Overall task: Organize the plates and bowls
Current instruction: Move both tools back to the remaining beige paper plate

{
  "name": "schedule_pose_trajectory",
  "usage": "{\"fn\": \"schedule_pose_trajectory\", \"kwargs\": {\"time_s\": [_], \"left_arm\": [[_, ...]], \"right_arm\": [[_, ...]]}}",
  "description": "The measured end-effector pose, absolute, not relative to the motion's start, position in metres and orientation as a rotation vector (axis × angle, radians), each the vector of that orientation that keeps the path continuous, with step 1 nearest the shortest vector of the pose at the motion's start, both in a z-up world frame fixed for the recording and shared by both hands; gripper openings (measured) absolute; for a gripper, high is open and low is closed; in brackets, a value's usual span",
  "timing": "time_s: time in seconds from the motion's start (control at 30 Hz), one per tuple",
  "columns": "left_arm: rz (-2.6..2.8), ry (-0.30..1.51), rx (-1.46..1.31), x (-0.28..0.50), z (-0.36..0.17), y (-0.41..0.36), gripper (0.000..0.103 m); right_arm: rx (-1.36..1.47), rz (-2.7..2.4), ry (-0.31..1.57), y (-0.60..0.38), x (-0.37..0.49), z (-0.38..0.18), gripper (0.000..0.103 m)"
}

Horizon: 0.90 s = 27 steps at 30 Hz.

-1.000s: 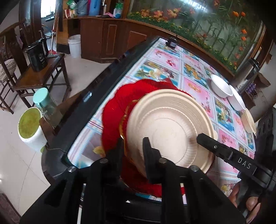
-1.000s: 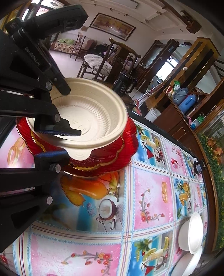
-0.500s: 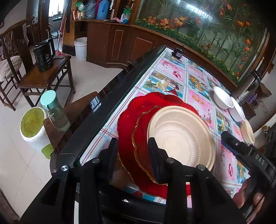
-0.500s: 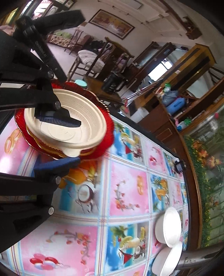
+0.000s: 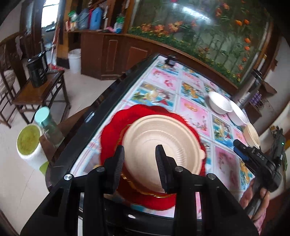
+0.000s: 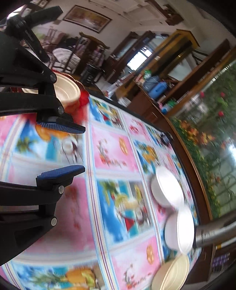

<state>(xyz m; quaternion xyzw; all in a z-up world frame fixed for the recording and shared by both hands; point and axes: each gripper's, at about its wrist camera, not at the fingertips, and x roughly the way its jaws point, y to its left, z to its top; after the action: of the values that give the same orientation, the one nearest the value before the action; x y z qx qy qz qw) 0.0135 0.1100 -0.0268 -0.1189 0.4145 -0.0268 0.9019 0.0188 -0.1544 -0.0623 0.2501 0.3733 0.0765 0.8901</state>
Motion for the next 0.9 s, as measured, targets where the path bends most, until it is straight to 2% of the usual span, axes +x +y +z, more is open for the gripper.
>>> {"fn": "schedule_pose_trajectory", "kwargs": {"time_s": [0.03, 0.1, 0.17, 0.47, 0.9], "left_arm": [[-0.071, 0.849, -0.232, 0.012, -0.024, 0.103, 0.034], [-0.097, 0.835, -0.207, 0.011, -0.019, 0.089, 0.047], [-0.137, 0.815, -0.179, 0.009, -0.013, 0.070, 0.052], [-0.353, 0.841, 0.003, 0.006, -0.005, -0.038, 0.052], [-0.600, 0.959, 0.185, 0.001, -0.014, -0.175, 0.052]], "right_arm": [[0.526, 0.145, 0.769, -0.162, 0.019, -0.064, 0.039], [0.542, 0.120, 0.749, -0.180, 0.017, -0.067, 0.039], [0.548, 0.093, 0.724, -0.196, 0.014, -0.068, 0.040], [0.533, -0.026, 0.573, -0.270, -0.012, -0.061, 0.044], [0.635, -0.157, 0.493, -0.371, -0.059, -0.060, 0.045]]}}
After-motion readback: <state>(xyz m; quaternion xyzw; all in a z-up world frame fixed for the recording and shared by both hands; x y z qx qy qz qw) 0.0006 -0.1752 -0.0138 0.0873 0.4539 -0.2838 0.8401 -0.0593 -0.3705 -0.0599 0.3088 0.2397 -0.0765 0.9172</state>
